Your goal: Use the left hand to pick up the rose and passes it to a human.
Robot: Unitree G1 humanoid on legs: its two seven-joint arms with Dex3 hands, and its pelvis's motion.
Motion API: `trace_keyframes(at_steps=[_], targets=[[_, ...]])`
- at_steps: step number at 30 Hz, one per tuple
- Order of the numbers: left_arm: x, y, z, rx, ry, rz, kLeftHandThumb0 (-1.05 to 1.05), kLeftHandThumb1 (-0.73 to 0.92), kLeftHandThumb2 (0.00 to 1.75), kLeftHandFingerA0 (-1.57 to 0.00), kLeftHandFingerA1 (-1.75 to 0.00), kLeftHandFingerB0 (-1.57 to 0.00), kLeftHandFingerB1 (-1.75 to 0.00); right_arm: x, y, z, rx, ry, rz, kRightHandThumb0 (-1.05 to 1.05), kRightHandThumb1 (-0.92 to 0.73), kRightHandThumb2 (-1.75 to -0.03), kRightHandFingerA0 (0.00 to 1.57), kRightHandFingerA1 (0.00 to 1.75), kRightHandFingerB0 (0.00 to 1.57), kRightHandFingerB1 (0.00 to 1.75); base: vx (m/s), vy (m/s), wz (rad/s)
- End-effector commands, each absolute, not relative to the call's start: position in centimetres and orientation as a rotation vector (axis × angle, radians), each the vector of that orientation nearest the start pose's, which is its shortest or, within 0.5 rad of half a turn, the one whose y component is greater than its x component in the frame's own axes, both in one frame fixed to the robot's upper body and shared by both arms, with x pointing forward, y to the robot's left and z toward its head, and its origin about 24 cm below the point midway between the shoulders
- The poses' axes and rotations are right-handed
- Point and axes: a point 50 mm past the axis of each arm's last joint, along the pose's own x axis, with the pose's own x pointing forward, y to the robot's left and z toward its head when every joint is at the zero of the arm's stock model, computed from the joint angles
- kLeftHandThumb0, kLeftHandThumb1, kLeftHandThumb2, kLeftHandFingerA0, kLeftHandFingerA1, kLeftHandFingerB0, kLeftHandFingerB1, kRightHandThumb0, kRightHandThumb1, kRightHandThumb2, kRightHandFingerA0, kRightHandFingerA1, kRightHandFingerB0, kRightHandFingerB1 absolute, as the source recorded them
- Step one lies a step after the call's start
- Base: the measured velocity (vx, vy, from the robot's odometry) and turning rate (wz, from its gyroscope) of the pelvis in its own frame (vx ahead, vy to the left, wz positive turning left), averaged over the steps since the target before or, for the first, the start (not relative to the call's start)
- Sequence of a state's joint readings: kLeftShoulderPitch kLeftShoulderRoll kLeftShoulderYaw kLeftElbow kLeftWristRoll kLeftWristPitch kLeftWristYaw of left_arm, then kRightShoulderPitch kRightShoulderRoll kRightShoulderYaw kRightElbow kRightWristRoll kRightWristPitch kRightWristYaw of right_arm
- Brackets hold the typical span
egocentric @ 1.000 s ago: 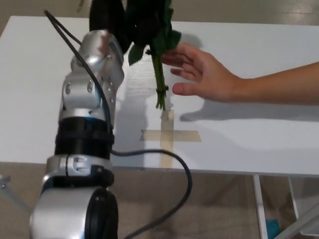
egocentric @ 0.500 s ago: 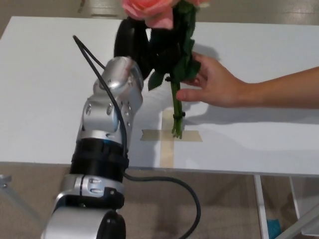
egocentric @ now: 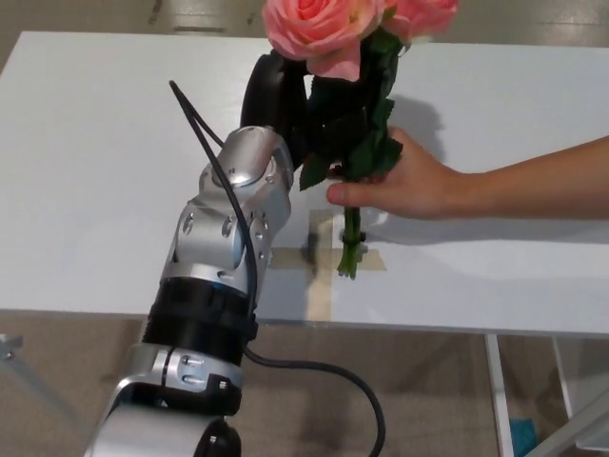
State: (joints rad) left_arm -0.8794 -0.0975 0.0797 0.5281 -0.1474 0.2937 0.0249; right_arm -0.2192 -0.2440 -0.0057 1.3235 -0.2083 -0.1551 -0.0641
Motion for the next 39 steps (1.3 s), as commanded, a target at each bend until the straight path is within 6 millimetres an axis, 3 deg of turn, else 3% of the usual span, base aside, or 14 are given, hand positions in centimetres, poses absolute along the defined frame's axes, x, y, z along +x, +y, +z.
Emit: trace_keyframes(at_steps=[1,10,11,12,13,14,17,18,19,21,22,27,28,39], targets=[[36.2,0.0,15.7,-0.322,0.034,-0.359,-0.14,0.77,0.75,-0.98,-1.46,-0.82,-1.06,16.8,-24.1,-13.5,-0.43,0.969,-0.04,-0.37,-0.59,-0.79,0.64,0.55,0.49,0.5,0.0,0.0,0.0],[35.8,-0.7,15.3,-0.323,0.041,-0.396,-0.14,0.78,0.75,-0.95,-1.48,-0.82,-1.06,16.9,-24.1,-13.4,-0.419,0.964,-0.041,-0.36,-0.59,-0.79,0.63,0.55,0.5,0.5,0.0,0.0,0.0],[35.7,-0.7,15.3,-0.308,0.039,-0.425,-0.17,0.83,0.66,-0.98,-1.38,-0.91,-0.68,17.1,-24.0,-13.4,-0.422,0.961,-0.04,-0.37,-0.59,-0.79,0.64,0.55,0.5,0.5,0.0,0.0,0.0],[35.8,-0.5,15.3,-0.287,0.045,-0.458,-0.32,0.73,0.63,-0.99,-0.59,-0.49,-0.36,17.2,-24.0,-13.3,-0.421,0.958,-0.039,-0.37,-0.59,-0.79,0.65,0.56,0.5,0.5,0.0,0.0,0.0],[35.8,-0.2,15.2,-0.265,0.055,-0.488,-0.32,0.73,0.63,-0.99,-0.59,-0.49,-0.36,17.2,-24.0,-13.3,-0.418,0.956,-0.039,-0.37,-0.59,-0.79,0.65,0.56,0.5,0.5,0.0,0.0,0.0],[35.9,-0.1,15.1,-0.241,0.058,-0.534,-0.42,0.69,0.63,-0.56,-0.41,-0.19,-0.29,17.2,-24.0,-13.3,-0.419,0.956,-0.038,-0.37,-0.59,-0.79,0.65,0.56,0.5,0.5,0.0,0.0,0.0],[35.8,0.0,15.1,-0.237,0.059,-0.543,-0.42,0.69,0.63,-0.56,-0.41,-0.19,-0.29,17.2,-24.0,-13.3,-0.418,0.956,-0.037,-0.37,-0.59,-0.79,0.65,0.56,0.5,0.5,0.0,0.0,0.0],[36.1,0.6,15.0,-0.145,0.052,-0.617,-0.81,0.49,0.56,0.0,0.0,0.0,0.0,17.2,-24.0,-13.3,-0.417,0.958,-0.039,-0.37,-0.59,-0.79,0.66,0.56,0.49,0.5,0.0,0.0,0.0],[36.3,1.6,14.7,-0.007,0.06,-0.724,-0.81,0.49,0.56,0.0,0.0,0.0,0.0,17.2,-24.1,-13.3,-0.414,0.959,-0.041,-0.37,-0.59,-0.79,0.66,0.56,0.49,0.5,0.0,0.0,0.0],[36.3,1.7,14.7,-0.005,0.06,-0.727,-0.81,0.49,0.56,0.0,0.0,0.0,0.0,17.2,-24.1,-13.3,-0.414,0.959,-0.041,-0.37,-0.59,-0.79,0.66,0.56,0.49,0.5,0.0,0.0,0.0],[36.5,2.2,14.7,0.077,0.061,-0.741,-0.81,0.48,0.56,0.0,0.0,0.0,0.0,17.2,-24.1,-13.3,-0.415,0.959,-0.039,-0.29,-0.68,-0.6,0.72,0.46,0.53,0.39,0.0,0.0,0.0],[37.0,3.6,14.8,0.259,0.06,-0.762,-0.8,0.49,0.56,0.0,0.0,0.0,0.0,17.2,-24.1,-13.3,-0.414,0.961,-0.039,-0.29,-0.68,-0.61,0.72,0.46,0.53,0.39,0.0,0.0,0.0],[37.7,5.3,15.2,0.383,0.08,-0.757,-0.8,0.49,0.56,0.0,0.0,0.0,0.0,17.2,-24.1,-13.3,-0.416,0.964,-0.039,-0.29,-0.68,-0.61,0.72,0.46,0.53,0.39,0.0,0.0,0.0],[39.1,10.3,17.7,0.52,0.094,-0.704,-0.82,0.48,0.56,0.0,0.0,0.0,0.0,17.1,-24.1,-13.3,-0.42,0.964,-0.033,-0.29,-0.68,-0.6,0.72,0.46,0.53,0.39,0.0,0.0,0.0]])
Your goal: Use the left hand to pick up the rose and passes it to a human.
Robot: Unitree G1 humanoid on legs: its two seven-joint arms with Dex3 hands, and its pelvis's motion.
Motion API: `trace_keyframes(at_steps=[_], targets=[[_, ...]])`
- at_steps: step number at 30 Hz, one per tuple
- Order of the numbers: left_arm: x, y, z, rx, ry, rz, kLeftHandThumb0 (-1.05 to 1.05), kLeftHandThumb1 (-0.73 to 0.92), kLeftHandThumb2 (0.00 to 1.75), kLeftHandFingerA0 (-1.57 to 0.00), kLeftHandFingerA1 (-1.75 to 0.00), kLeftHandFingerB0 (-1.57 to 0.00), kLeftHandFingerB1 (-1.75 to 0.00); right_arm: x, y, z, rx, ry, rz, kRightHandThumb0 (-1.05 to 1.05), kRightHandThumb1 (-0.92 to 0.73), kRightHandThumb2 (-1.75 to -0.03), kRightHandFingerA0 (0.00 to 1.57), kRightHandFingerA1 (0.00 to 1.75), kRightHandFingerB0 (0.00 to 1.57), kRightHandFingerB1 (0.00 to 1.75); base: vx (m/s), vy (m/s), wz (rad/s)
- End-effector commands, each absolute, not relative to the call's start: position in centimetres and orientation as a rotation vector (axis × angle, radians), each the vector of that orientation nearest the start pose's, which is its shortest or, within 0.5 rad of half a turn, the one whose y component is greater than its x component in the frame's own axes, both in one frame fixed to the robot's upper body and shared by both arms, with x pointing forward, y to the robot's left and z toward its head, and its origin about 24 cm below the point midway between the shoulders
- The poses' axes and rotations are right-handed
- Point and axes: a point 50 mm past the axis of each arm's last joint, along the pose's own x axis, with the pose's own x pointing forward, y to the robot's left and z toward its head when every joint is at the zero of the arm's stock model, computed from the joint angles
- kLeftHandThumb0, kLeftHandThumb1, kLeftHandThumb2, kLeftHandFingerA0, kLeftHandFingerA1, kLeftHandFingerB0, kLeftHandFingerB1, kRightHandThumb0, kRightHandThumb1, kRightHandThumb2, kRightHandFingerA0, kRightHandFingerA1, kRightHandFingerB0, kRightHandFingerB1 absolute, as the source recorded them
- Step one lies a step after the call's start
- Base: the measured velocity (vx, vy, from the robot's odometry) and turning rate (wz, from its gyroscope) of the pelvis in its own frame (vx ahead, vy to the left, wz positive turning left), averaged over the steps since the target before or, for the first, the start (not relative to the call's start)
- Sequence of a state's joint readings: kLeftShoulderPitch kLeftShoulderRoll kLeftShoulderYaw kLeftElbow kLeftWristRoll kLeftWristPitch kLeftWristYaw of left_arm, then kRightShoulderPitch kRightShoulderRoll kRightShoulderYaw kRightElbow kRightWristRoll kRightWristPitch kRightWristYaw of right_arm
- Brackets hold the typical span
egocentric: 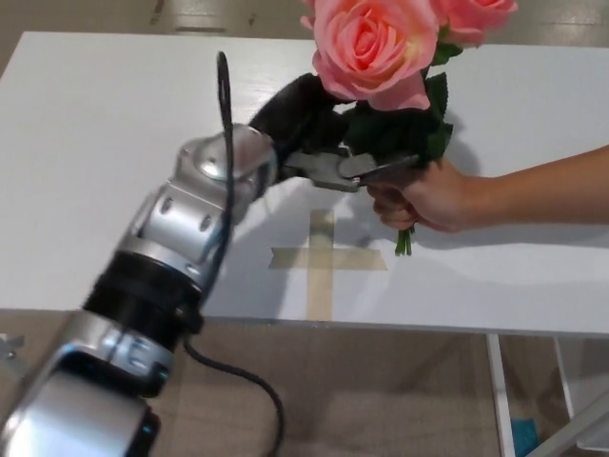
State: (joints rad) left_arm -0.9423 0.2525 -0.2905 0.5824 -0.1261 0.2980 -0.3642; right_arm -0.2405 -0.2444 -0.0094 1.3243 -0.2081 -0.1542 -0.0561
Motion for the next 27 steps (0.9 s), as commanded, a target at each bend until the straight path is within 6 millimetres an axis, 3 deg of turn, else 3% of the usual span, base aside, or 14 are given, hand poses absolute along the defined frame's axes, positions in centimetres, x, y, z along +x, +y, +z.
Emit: trace_keyframes(at_steps=[1,2,4,7,11,12,16,17,18,19,23,24,25,27], targets=[[39.1,10.3,17.7,0.521,0.095,-0.706,-0.82,0.48,0.56,0.0,0.0,0.0,0.0,17.1,-24.1,-13.3,-0.42,0.964,-0.033,-0.29,-0.68,-0.6,0.72,0.46,0.53,0.39,0.0,0.0,0.0],[39.1,10.3,17.7,0.522,0.096,-0.708,-0.82,0.48,0.56,0.0,0.0,0.0,0.0,17.1,-24.1,-13.3,-0.42,0.964,-0.033,-0.29,-0.68,-0.6,0.72,0.46,0.53,0.39,0.0,0.0,0.0],[39.5,14.2,20.5,0.574,0.048,-0.618,-0.82,0.47,0.56,0.0,0.0,0.0,0.0,17.2,-24.2,-13.3,-0.422,0.962,-0.039,-0.29,-0.68,-0.61,0.72,0.46,0.53,0.39,0.0,0.0,0.0],[39.2,16.7,21.6,0.589,0.031,-0.571,-0.82,0.48,0.57,0.0,0.0,0.0,0.0,17.0,-24.3,-13.3,-0.425,0.966,-0.039,-0.29,-0.68,-0.61,0.72,0.46,0.53,0.39,0.0,0.0,0.0],[38.4,20.0,22.1,0.543,0.02,-0.563,-0.82,0.48,0.57,0.0,0.0,0.0,0.0,16.7,-24.3,-13.5,-0.429,0.974,-0.04,-0.29,-0.68,-0.61,0.72,0.46,0.54,0.39,0.0,0.0,0.0],[37.9,21.0,22.1,0.544,0.02,-0.561,-0.82,0.48,0.57,0.0,0.0,0.0,0.0,16.7,-24.3,-13.5,-0.432,0.974,-0.038,-0.37,-0.6,-0.8,0.66,0.57,0.5,0.5,0.0,0.0,0.0],[36.0,23.2,22.0,0.558,0.01,-0.587,-0.78,0.48,0.56,0.0,0.0,0.0,0.0,16.6,-24.5,-13.5,-0.439,0.979,-0.035,-0.37,-0.6,-0.79,0.64,0.55,0.5,0.5,0.0,0.0,0.0],[35.3,23.8,21.9,0.552,0.005,-0.602,-0.77,0.48,0.55,0.0,0.0,0.0,-0.01,16.5,-24.6,-13.5,-0.441,0.979,-0.036,-0.37,-0.6,-0.79,0.64,0.55,0.49,0.5,0.0,0.0,0.0],[34.4,24.1,21.7,0.562,-0.024,-0.615,-0.72,0.41,0.8,0.0,0.0,0.0,-0.07,16.5,-24.6,-13.5,-0.444,0.979,-0.036,-0.37,-0.6,-0.79,0.65,0.55,0.49,0.49,0.0,0.0,0.0],[33.1,24.5,21.3,0.567,-0.054,-0.628,-0.74,0.44,0.58,0.0,-0.18,-0.01,-0.24,16.4,-24.7,-13.5,-0.449,0.981,-0.037,-0.37,-0.59,-0.79,0.64,0.55,0.48,0.49,0.0,0.0,0.0],[27.3,25.0,20.1,0.566,-0.13,-0.689,-0.63,0.37,0.67,-0.11,-0.36,-0.19,-0.35,16.1,-24.8,-13.6,-0.457,0.984,-0.047,-0.37,-0.59,-0.78,0.64,0.55,0.49,0.49,0.0,0.0,0.0],[25.7,25.1,19.5,0.557,-0.136,-0.703,-0.28,0.15,0.8,-0.08,-0.51,-0.08,-0.48,15.9,-24.7,-13.6,-0.458,0.987,-0.048,-0.37,-0.59,-0.78,0.64,0.55,0.49,0.49,0.0,0.0,0.0],[24.6,25.2,19.1,0.542,-0.136,-0.715,-0.59,0.36,0.65,-0.2,-0.38,-0.26,-0.37,15.9,-24.7,-13.7,-0.457,0.987,-0.05,-0.37,-0.59,-0.78,0.64,0.55,0.49,0.49,0.0,0.0,0.0],[21.9,25.5,18.1,0.496,-0.109,-0.744,-0.51,0.41,0.53,-0.27,-0.33,-0.33,-0.32,15.6,-24.6,-13.8,-0.451,0.992,-0.056,-0.37,-0.59,-0.78,0.64,0.55,0.49,0.49,0.0,0.0,0.0]])
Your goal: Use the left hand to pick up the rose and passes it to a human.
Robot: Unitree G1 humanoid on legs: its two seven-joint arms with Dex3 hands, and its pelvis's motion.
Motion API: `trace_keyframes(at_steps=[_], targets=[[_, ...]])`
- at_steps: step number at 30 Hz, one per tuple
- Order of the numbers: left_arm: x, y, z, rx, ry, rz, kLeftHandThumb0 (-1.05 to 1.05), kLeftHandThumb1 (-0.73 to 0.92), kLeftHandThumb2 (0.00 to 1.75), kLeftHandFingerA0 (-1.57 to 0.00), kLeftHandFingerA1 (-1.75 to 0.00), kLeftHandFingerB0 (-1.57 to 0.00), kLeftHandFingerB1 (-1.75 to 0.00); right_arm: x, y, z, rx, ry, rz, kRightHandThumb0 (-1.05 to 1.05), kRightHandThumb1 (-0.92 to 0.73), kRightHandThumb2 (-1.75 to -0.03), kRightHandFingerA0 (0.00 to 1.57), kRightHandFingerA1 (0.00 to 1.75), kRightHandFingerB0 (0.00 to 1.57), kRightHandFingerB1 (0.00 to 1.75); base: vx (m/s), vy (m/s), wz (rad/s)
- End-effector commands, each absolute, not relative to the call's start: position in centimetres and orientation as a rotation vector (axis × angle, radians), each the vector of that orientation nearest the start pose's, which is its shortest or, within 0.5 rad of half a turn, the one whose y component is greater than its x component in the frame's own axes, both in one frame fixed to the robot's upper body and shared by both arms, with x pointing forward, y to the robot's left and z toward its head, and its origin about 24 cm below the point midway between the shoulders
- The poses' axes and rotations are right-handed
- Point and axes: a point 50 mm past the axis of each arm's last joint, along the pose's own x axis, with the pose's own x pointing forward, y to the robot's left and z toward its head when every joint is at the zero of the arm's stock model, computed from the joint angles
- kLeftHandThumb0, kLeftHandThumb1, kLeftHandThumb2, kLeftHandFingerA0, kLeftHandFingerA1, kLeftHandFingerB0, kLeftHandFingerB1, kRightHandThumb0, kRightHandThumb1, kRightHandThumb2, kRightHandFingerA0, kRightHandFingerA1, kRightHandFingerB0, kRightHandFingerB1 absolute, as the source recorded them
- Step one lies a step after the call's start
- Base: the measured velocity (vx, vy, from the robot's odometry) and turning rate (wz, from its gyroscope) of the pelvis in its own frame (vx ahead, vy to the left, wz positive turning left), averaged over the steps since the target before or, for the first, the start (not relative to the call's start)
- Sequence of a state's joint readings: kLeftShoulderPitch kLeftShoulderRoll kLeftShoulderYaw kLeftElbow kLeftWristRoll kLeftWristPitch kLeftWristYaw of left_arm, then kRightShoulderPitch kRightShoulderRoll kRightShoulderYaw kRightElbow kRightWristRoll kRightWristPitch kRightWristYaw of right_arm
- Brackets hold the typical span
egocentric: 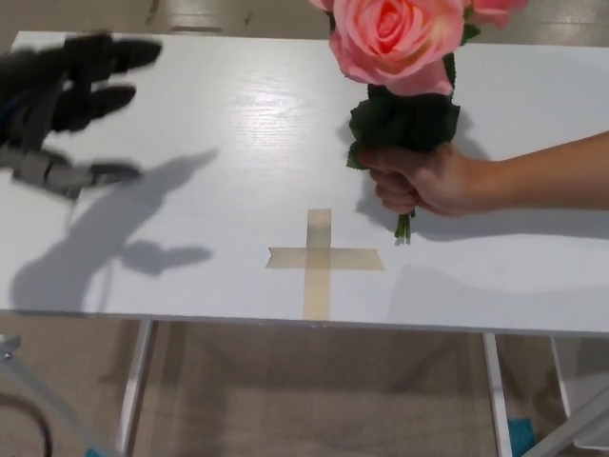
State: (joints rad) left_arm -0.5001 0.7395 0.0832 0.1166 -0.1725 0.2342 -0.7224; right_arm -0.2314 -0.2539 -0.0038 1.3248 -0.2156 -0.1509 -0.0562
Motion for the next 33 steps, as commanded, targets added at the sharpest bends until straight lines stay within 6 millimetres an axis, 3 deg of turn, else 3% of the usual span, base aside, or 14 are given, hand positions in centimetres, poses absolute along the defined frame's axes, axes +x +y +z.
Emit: trace_keyframes(at_steps=[1,5,6,11,16,20,22,23,25,26,27,28,31,33], targets=[[21.1,25.5,17.7,0.481,-0.098,-0.751,-0.5,0.41,0.53,-0.29,-0.33,-0.34,-0.32,15.5,-24.6,-13.8,-0.452,0.994,-0.056,-0.37,-0.59,-0.78,0.65,0.55,0.49,0.49,0.0,0.0,0.0],[17.4,25.6,15.8,0.399,-0.066,-0.817,-0.54,0.36,0.68,-0.34,-0.44,-0.35,-0.41,15.4,-24.6,-13.9,-0.451,0.995,-0.058,-0.37,-0.59,-0.78,0.66,0.56,0.49,0.49,0.0,0.0,0.0],[15.9,25.9,15.0,0.354,-0.032,-0.848,-0.45,0.39,0.53,-0.45,-0.39,-0.42,-0.35,15.3,-24.5,-14.0,-0.459,0.999,-0.049,-0.37,-0.59,-0.78,0.63,0.54,0.48,0.49,0.0,0.0,0.0],[13.6,26.6,12.8,0.278,0.077,-0.858,-0.43,0.39,0.52,-0.56,-0.43,-0.49,-0.37,15.4,-24.5,-13.9,-0.461,1.0,-0.048,-0.36,-0.59,-0.78,0.63,0.54,0.48,0.49,0.0,0.0,0.0],[13.4,27.4,10.2,0.232,0.18,-0.808,-0.43,0.4,0.53,-0.6,-0.45,-0.52,-0.38,15.9,-24.4,-13.8,-0.456,0.994,-0.048,-0.37,-0.59,-0.78,0.64,0.55,0.48,0.49,0.0,0.0,0.0],[14.2,28.5,2.8,0.227,0.403,-0.537,-0.48,0.44,0.54,-0.57,-0.43,-0.48,-0.37,15.4,-24.6,-13.9,-0.45,1.007,-0.056,-0.37,-0.59,-0.78,0.66,0.56,0.48,0.49,0.0,0.0,0.0],[14.3,28.5,2.7,0.229,0.399,-0.538,-0.48,0.44,0.54,-0.57,-0.43,-0.48,-0.37,15.4,-24.6,-13.9,-0.45,1.007,-0.056,-0.37,-0.59,-0.78,0.66,0.56,0.48,0.49,0.0,0.0,0.03],[15.2,28.8,-0.3,0.263,0.498,-0.376,-0.56,0.47,0.55,-0.41,-0.37,-0.38,-0.33,15.6,-24.4,-13.9,-0.448,1.004,-0.055,-0.37,-0.59,-0.78,0.65,0.55,0.48,0.49,0.0,0.0,0.0],[15.8,28.7,-3.7,0.321,0.607,-0.234,-0.67,0.44,0.79,-0.31,-0.45,-0.32,-0.43,15.3,-24.3,-14.1,-0.448,1.009,-0.054,-0.37,-0.59,-0.78,0.64,0.55,0.48,0.49,0.0,0.0,0.0],[15.4,28.6,-4.9,0.337,0.646,-0.199,-0.67,0.44,0.79,-0.31,-0.45,-0.32,-0.43,14.7,-24.3,-14.3,-0.451,1.019,-0.05,-0.37,-0.59,-0.78,0.64,0.55,0.48,0.49,0.0,0.0,0.0],[15.7,28.4,-5.9,0.346,0.685,-0.16,-0.65,0.51,0.58,-0.34,-0.34,-0.37,-0.34,14.7,-24.3,-14.3,-0.451,1.019,-0.052,-0.37,-0.59,-0.78,0.64,0.55,0.48,0.49,0.0,0.0,0.0],[16.4,28.3,-7.2,0.34,0.742,-0.103,-0.64,0.44,0.84,-0.21,-0.43,-0.35,-0.48,14.8,-24.1,-14.3,-0.45,1.016,-0.054,-0.38,-0.59,-0.78,0.64,0.55,0.49,0.49,0.0,0.0,0.0],[16.6,28.3,-7.5,0.344,0.748,-0.094,-0.64,0.44,0.84,-0.21,-0.43,-0.35,-0.48,14.8,-24.1,-14.3,-0.45,1.016,-0.054,-0.38,-0.59,-0.78,0.64,0.55,0.49,0.49,0.0,0.0,0.0],[16.6,28.7,-9.8,0.323,0.843,0.072,-0.61,0.46,0.84,-0.24,-0.45,-0.36,-0.49,14.6,-23.9,-14.4,-0.458,1.021,-0.043,-0.37,-0.59,-0.79,0.64,0.55,0.49,0.5,0.0,0.0,0.0]])
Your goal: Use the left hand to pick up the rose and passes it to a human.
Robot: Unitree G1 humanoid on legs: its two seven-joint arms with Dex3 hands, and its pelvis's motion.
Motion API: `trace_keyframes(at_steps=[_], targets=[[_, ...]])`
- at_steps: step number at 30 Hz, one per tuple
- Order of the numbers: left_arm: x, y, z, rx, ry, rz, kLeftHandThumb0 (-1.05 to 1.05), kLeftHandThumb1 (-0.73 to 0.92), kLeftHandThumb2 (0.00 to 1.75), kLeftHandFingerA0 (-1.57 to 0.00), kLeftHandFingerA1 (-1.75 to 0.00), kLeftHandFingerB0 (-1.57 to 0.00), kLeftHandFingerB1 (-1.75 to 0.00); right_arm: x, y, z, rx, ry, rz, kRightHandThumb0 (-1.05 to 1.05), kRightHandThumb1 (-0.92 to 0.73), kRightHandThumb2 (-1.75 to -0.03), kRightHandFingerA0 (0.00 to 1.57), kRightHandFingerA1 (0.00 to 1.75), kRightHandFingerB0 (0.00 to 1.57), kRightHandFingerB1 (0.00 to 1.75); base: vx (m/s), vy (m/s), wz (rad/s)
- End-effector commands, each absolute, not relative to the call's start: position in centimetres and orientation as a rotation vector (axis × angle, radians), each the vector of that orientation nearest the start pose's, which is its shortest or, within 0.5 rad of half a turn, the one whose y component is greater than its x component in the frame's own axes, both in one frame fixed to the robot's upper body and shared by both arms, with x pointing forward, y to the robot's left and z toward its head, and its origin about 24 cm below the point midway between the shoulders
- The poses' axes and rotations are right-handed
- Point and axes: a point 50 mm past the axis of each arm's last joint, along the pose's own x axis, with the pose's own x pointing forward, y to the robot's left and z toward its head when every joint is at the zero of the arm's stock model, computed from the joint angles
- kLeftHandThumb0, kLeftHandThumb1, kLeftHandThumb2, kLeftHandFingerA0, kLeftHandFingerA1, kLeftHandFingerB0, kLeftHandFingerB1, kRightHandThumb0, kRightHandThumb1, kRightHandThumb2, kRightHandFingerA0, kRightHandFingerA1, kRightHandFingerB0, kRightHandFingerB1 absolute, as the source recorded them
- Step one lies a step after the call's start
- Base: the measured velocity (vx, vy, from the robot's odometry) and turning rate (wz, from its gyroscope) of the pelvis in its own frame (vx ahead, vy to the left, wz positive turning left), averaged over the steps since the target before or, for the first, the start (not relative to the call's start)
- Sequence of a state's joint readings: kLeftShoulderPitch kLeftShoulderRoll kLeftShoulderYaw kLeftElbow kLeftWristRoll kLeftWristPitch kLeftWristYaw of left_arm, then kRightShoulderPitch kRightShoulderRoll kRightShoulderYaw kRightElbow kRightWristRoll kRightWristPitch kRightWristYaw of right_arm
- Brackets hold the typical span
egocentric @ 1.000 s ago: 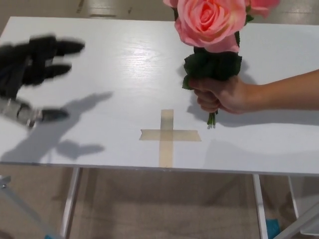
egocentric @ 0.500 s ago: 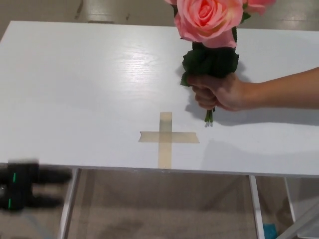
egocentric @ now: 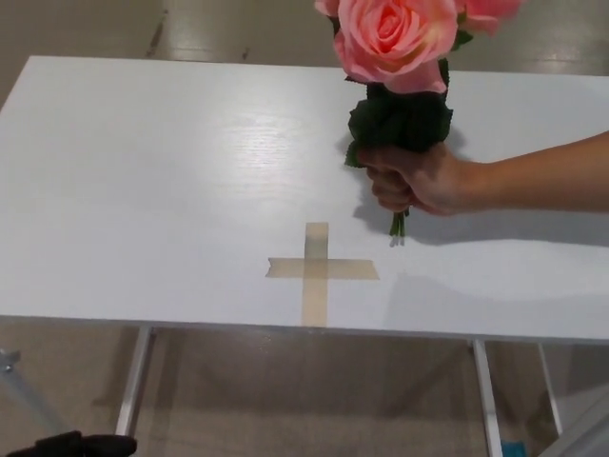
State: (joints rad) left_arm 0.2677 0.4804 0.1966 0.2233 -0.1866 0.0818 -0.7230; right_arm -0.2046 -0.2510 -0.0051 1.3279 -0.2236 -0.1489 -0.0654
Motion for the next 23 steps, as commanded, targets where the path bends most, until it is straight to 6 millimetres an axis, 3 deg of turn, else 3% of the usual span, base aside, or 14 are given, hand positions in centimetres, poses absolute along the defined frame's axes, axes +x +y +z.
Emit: trace_keyframes(at_steps=[1,4,5,8,9,10,23], targets=[[16.5,28.8,-10.0,0.327,0.85,0.084,-0.61,0.46,0.84,-0.24,-0.45,-0.36,-0.49,14.6,-23.9,-14.4,-0.457,1.02,-0.042,-0.37,-0.59,-0.79,0.64,0.55,0.49,0.5,0.0,0.0,0.0],[16.6,28.8,-10.1,0.331,0.85,0.088,-0.61,0.46,0.84,-0.24,-0.45,-0.36,-0.49,14.6,-23.9,-14.4,-0.457,1.02,-0.042,-0.37,-0.59,-0.79,0.64,0.55,0.49,0.5,0.0,0.0,0.0],[14.8,29.2,-11.5,0.376,0.954,0.118,-0.62,0.58,0.59,-0.36,-0.34,-0.34,-0.32,14.8,-24.1,-14.3,-0.456,1.019,-0.047,-0.3,-0.68,-0.59,0.69,0.43,0.53,0.38,0.0,0.0,0.0],[14.0,29.4,-12.1,0.401,0.998,0.133,-0.62,0.58,0.59,-0.36,-0.34,-0.34,-0.32,14.9,-24.2,-14.2,-0.455,1.018,-0.048,-0.3,-0.68,-0.59,0.69,0.43,0.53,0.38,0.0,0.0,0.0],[13.1,30.4,-12.1,0.446,1.056,0.078,-0.63,0.49,0.88,-0.36,-0.51,-0.18,-0.41,14.9,-24.4,-14.2,-0.449,1.02,-0.056,-0.3,-0.69,-0.59,0.69,0.43,0.53,0.38,0.0,0.0,0.0],[13.0,30.8,-12.1,0.432,1.063,0.071,-0.69,0.59,0.63,-0.38,-0.36,-0.29,-0.32,14.8,-24.4,-14.2,-0.446,1.021,-0.057,-0.3,-0.69,-0.59,0.69,0.43,0.53,0.38,0.0,0.0,0.0],[13.9,30.1,-12.0,0.481,1.008,-0.028,-0.63,0.61,0.59,-0.35,-0.34,-0.29,-0.3,14.8,-24.3,-14.2,-0.431,1.015,-0.067,-0.3,-0.69,-0.6,0.7,0.44,0.53,0.38,0.0,0.0,0.0]])
